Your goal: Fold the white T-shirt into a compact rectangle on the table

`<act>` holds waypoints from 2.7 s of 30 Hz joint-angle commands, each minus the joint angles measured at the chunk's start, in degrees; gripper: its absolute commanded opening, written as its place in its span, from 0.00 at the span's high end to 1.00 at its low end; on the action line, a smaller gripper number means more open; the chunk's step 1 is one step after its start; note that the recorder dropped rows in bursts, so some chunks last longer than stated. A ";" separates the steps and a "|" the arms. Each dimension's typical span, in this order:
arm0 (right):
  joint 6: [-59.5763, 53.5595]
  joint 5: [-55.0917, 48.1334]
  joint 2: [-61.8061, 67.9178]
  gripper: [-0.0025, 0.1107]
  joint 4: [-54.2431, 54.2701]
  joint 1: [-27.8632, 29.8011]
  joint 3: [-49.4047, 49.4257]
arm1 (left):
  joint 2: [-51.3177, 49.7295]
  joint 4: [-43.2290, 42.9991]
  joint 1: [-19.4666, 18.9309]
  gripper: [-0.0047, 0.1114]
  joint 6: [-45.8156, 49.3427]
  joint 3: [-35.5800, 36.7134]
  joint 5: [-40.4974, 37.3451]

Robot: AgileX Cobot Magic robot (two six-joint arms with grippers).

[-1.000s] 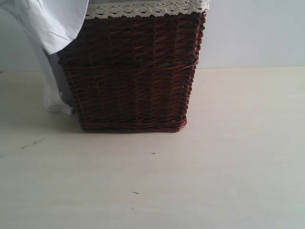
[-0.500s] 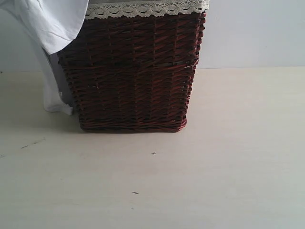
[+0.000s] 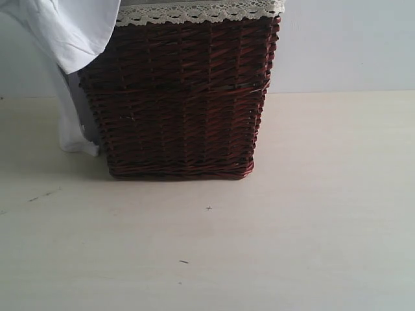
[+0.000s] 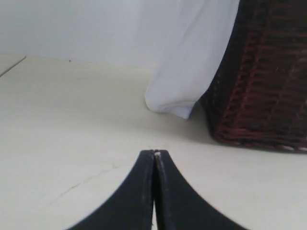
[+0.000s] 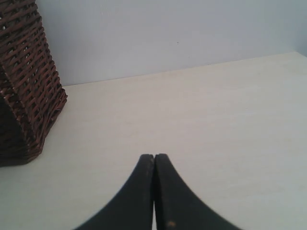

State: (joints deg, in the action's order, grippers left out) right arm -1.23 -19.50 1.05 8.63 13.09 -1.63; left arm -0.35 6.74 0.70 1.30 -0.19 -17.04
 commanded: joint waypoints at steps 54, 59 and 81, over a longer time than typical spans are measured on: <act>18.12 6.52 -0.32 0.98 14.86 -9.32 0.09 | -60.40 39.16 0.02 0.77 11.81 -60.88 -30.93; 16.83 7.39 -0.32 0.98 14.86 -9.45 0.09 | -67.43 39.45 0.02 0.49 11.66 -65.27 -41.69; 16.25 7.29 -0.32 0.98 15.30 -9.45 0.09 | -74.33 76.82 4.69 0.96 35.81 -65.94 -32.15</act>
State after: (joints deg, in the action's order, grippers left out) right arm 15.70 -12.71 1.05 24.03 3.81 -1.63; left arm -77.50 78.87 6.48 35.37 -61.61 -46.37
